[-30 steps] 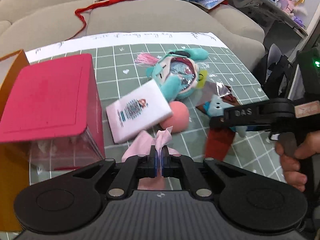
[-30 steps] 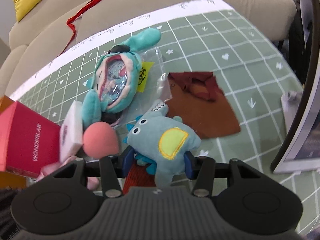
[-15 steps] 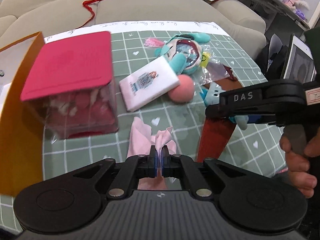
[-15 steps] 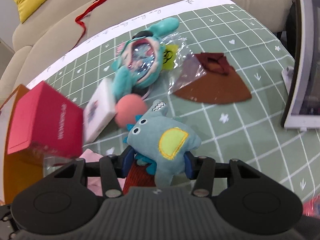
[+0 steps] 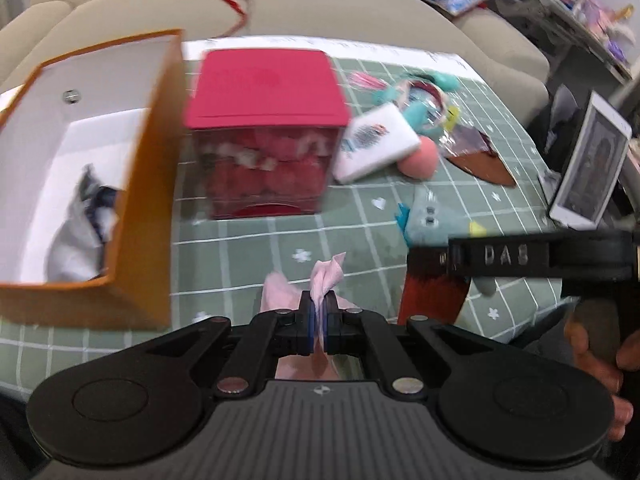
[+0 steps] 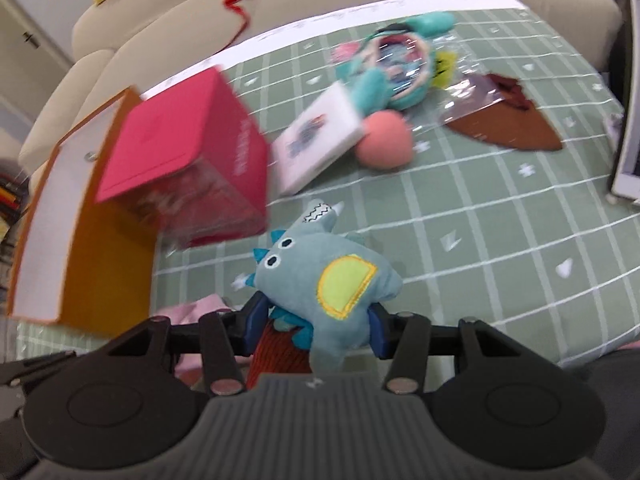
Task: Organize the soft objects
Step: 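Carry the pink cloth and blue plush with both tools over the orange box, then open the right tool to drop the plush while the left tool releases the pink cloth, then withdraw both open tools from the box back to the pile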
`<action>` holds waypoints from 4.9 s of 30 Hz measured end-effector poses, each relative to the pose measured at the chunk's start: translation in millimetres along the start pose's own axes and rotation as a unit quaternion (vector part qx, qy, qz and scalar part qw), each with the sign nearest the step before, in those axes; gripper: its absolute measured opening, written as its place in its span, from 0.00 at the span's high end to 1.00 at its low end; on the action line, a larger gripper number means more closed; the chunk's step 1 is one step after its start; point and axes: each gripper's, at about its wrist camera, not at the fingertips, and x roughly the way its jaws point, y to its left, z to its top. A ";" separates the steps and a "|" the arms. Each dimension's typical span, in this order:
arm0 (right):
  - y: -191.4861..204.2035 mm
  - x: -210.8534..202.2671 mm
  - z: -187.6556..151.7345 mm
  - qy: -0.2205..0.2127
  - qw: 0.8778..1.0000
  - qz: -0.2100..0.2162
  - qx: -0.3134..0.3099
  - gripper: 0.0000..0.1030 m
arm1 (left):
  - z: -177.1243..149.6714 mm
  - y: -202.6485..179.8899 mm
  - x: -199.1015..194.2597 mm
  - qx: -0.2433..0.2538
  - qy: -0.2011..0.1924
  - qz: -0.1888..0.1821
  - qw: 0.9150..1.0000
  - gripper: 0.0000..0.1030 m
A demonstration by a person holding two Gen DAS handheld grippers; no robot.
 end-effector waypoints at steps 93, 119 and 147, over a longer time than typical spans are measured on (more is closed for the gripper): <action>289.0 89.1 -4.5 0.026 0.947 0.133 -0.291 0.28 | 48.1 277.7 -34.4 -0.170 -0.098 0.043 0.980 0.96; 286.9 74.2 -4.4 0.016 0.945 0.163 -0.283 0.27 | 50.4 267.8 -59.4 -0.205 -0.127 0.042 0.970 0.13; 250.9 -15.2 32.0 -0.067 0.939 0.191 -0.278 0.20 | 70.6 193.7 -108.7 -0.149 -0.181 0.117 0.965 0.13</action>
